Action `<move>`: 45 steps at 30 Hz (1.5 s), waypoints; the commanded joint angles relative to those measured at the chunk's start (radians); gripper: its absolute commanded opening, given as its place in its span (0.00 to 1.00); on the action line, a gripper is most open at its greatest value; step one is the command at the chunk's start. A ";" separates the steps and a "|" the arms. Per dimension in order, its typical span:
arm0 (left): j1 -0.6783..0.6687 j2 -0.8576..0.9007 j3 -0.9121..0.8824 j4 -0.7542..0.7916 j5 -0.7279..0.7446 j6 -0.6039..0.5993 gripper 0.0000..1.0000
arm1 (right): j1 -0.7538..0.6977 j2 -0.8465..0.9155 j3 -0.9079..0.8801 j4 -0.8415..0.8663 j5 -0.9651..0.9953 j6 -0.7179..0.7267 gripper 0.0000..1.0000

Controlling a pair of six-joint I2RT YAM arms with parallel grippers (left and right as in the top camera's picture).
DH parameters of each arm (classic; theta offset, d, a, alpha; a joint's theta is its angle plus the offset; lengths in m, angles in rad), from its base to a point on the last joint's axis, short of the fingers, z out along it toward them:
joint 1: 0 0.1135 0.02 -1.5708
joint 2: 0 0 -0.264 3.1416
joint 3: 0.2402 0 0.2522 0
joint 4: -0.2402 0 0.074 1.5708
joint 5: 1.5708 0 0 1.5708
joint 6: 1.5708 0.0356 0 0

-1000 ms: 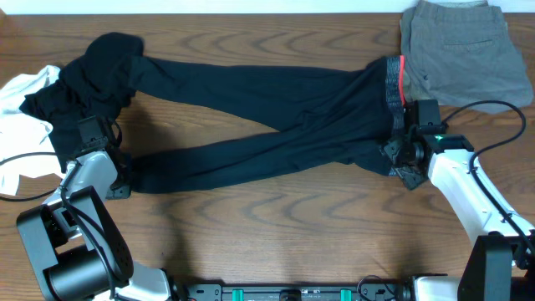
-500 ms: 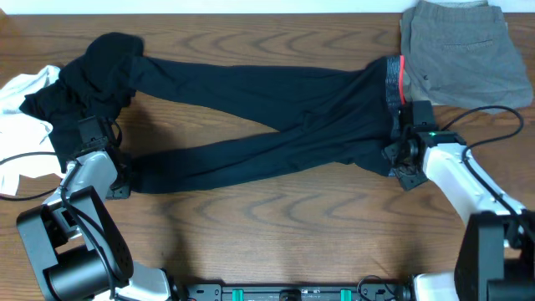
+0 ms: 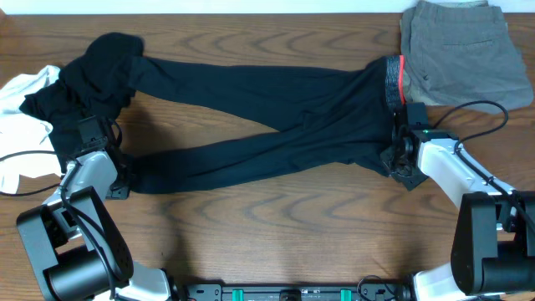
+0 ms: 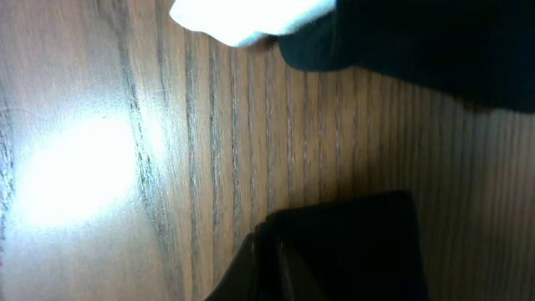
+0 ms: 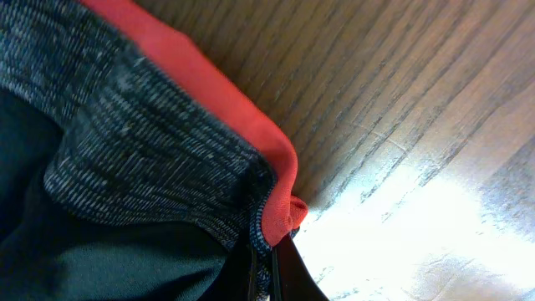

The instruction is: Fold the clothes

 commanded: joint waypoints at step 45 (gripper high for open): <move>0.029 -0.739 0.020 -0.189 -0.002 0.363 0.06 | -0.305 -0.471 0.286 -0.486 -0.076 -0.446 0.01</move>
